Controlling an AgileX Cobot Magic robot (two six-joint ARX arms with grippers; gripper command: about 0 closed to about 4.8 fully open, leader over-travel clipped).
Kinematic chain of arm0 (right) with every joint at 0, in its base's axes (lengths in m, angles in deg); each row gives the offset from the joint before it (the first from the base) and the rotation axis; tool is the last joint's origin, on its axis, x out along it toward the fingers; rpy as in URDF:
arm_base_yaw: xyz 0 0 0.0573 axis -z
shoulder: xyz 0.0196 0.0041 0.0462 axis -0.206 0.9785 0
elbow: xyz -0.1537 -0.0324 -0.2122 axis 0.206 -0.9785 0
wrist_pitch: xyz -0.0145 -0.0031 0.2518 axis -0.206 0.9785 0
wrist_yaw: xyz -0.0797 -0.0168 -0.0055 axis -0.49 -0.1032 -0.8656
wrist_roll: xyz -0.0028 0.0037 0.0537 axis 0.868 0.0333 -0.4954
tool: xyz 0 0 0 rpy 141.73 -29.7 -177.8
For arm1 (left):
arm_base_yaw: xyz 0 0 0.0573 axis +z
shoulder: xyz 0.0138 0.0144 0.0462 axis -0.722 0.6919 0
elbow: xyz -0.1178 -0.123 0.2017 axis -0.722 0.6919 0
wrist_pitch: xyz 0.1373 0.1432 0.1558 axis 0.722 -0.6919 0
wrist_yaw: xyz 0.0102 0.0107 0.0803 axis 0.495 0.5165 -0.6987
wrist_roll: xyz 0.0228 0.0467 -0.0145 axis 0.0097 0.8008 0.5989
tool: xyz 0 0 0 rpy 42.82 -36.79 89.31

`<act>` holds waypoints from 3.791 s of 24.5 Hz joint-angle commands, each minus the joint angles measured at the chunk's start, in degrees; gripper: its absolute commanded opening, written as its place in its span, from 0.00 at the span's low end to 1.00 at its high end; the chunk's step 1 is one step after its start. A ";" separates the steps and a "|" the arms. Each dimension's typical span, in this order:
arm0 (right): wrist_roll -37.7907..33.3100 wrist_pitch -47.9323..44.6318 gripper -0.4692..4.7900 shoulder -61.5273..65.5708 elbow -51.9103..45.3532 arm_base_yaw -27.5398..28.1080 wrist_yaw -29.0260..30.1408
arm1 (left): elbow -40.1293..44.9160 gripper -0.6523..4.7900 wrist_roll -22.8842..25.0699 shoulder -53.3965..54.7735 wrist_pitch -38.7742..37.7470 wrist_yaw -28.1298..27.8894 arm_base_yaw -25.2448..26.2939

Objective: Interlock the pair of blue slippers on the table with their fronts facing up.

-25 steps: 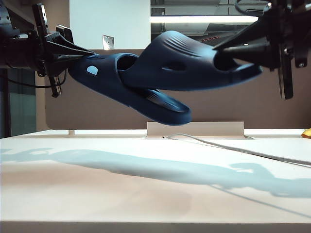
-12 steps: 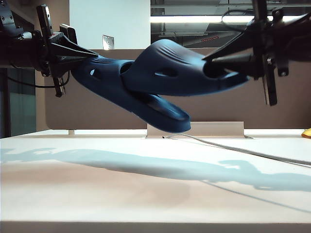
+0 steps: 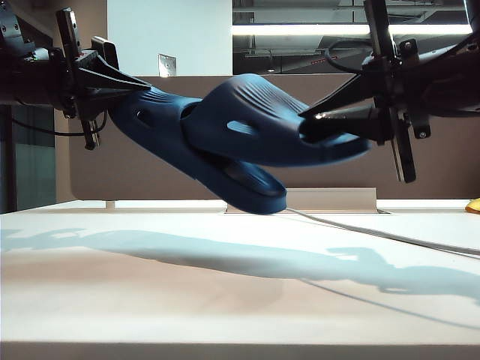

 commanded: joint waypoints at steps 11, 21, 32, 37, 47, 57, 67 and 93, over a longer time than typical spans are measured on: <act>0.37 -3.91 0.44 -0.15 0.55 -0.63 0.48 | -0.28 0.11 -0.20 -0.37 -0.31 4.31 -1.20; 0.42 -4.42 0.68 -0.15 0.50 -0.13 1.16 | -0.24 0.11 -0.42 -0.37 -0.17 4.15 2.05; 0.44 -4.74 0.73 -0.28 0.46 2.78 5.35 | -0.22 0.11 0.07 -0.31 -0.28 4.11 4.17; 0.61 -4.83 0.73 -0.28 0.46 5.31 8.02 | -0.22 0.11 0.11 -0.26 0.13 3.67 4.17; 0.42 -11.67 0.52 -1.99 0.48 10.21 14.60 | -0.20 0.11 0.24 -0.26 0.07 -2.64 4.87; 1.90 -22.60 0.24 -11.47 0.48 13.75 12.74 | -0.20 0.11 0.72 -0.26 0.04 -9.01 4.74; 2.29 -17.27 0.17 -23.61 0.48 20.44 13.05 | -0.15 0.11 0.74 0.07 0.04 -13.25 4.42; 1.64 -14.40 0.17 -25.27 0.46 21.05 15.67 | -0.07 0.11 2.21 2.38 -2.78 -23.89 2.84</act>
